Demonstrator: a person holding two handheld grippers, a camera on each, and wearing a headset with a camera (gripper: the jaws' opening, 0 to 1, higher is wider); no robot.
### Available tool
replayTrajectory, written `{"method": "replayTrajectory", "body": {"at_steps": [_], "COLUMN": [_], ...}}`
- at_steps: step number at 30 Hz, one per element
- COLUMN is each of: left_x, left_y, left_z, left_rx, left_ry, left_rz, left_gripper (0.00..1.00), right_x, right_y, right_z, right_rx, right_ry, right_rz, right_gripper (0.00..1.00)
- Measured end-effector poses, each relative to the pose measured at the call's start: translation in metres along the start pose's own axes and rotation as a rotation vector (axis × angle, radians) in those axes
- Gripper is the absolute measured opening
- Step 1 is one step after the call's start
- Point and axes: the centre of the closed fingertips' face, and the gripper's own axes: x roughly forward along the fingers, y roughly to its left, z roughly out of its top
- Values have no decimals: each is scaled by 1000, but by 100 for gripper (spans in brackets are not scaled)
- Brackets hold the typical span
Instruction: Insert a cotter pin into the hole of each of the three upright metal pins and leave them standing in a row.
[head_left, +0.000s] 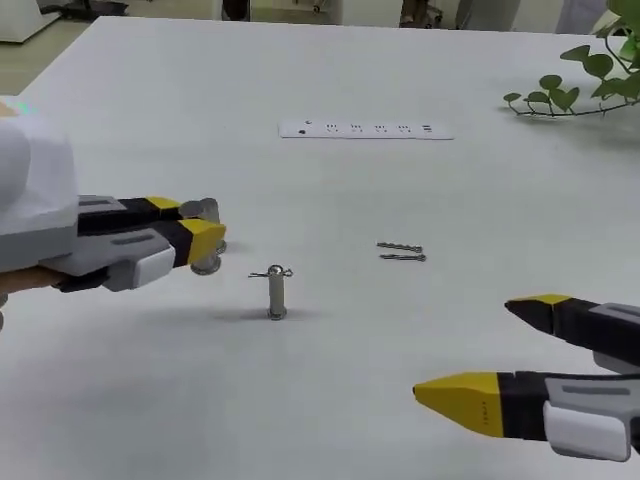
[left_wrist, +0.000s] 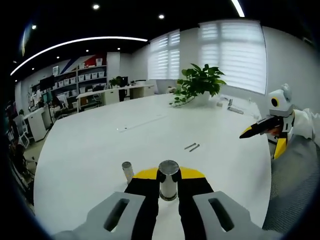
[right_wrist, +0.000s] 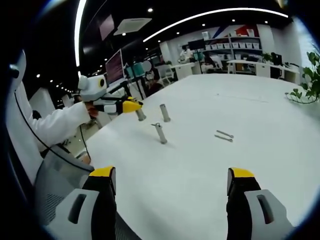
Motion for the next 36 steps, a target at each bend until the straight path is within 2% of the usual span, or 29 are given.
{"method": "replayTrajectory", "body": {"at_steps": [1, 3, 7, 12, 15, 21, 28, 30, 34, 36], "left_x": [-1, -1, -1, 2, 6, 15, 27, 31, 40, 45], "left_y": [-5, -15, -29, -50, -59, -77, -93, -97, -100, -101], "left_z": [0, 0, 2, 6, 3, -5, -5, -4, -2, -5], "left_rx": [-8, 15, -9, 5, 8, 25, 21, 55, 60, 71], "left_ry": [7, 7, 13, -1, -1, 32, 36, 42, 47, 68], "left_rz": [-2, -12, -20, -54, -83, -118, -173, -190, -201, -196], "left_gripper": [10, 10, 10, 10, 10, 10, 10, 10, 10, 10], "right_x": [0, -1, -2, -4, -4, -7, -11, -12, -13, -13], "right_y": [0, 0, 1, 4, 5, 9, 8, 7, 7, 7], "right_z": [0, 1, 2, 5, 5, 9, 9, 8, 8, 7], "right_rx": [-1, -3, -8, -18, -27, -28, -27, -25, -27, -28], "right_ry": [-2, -4, -5, -12, -10, -26, -31, -29, -29, -27], "right_rz": [0, -1, -2, -1, -1, 8, -2, -6, -9, -7], "right_gripper": [90, 90, 90, 90, 89, 89, 90, 90, 90, 89]}}
